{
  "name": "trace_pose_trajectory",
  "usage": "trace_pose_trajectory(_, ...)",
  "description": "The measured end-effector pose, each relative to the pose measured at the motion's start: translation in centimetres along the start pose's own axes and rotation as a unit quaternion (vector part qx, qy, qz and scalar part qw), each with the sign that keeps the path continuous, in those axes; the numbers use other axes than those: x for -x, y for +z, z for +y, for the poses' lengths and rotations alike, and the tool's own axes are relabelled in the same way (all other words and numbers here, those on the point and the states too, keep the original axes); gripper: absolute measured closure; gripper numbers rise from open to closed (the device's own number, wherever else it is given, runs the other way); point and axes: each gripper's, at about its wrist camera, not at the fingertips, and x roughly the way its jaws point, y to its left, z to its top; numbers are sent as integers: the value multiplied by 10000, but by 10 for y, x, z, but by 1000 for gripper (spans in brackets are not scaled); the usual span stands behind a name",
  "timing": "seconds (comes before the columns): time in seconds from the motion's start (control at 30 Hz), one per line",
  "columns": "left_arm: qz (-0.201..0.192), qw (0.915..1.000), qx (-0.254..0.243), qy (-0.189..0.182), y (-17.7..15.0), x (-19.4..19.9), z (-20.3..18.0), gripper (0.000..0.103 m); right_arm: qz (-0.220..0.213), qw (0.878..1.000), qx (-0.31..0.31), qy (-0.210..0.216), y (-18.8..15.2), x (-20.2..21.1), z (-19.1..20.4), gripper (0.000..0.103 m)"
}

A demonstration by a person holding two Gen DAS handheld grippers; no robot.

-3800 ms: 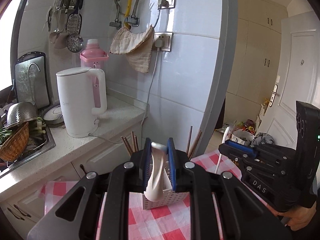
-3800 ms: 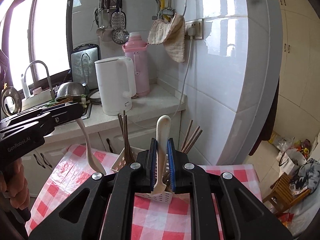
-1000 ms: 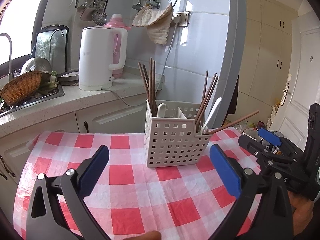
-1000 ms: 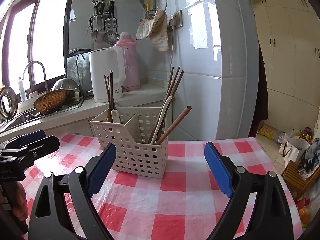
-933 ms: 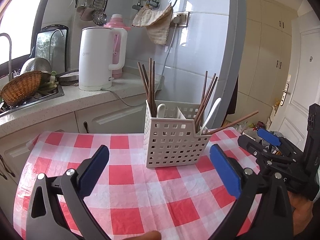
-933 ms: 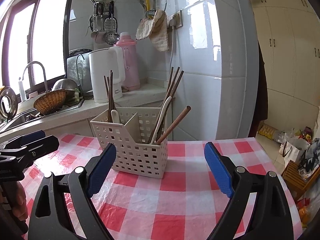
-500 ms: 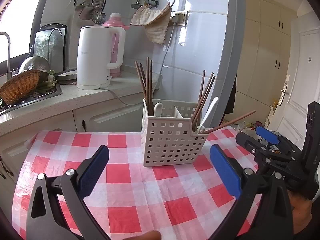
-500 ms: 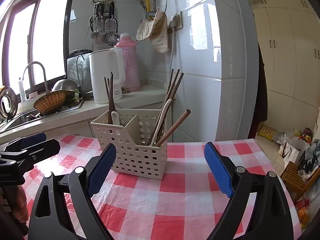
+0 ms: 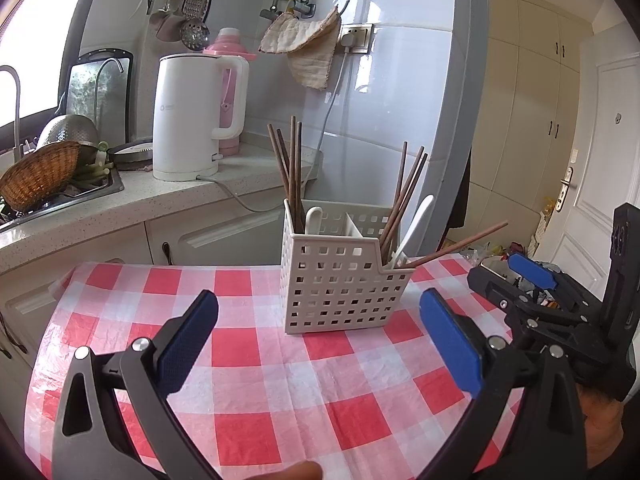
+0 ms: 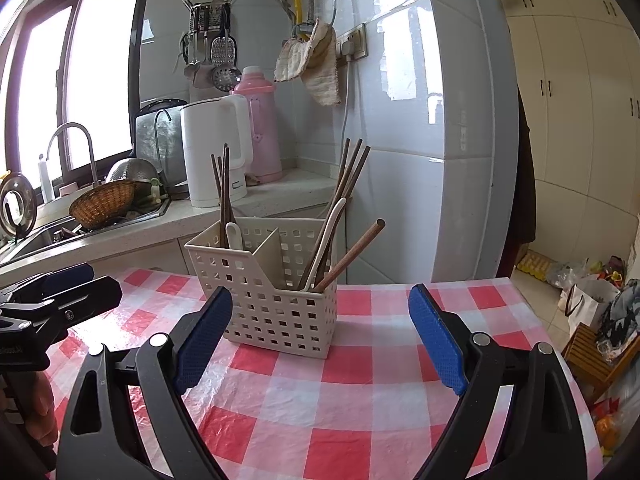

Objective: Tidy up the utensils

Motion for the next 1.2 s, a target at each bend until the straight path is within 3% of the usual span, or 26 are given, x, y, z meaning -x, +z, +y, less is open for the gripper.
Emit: trace_pose_trajectory(1.2, 14, 10000, 14, -32, 0, 0, -1, 5, 24, 10000, -1, -2, 0, 1, -3, 19)
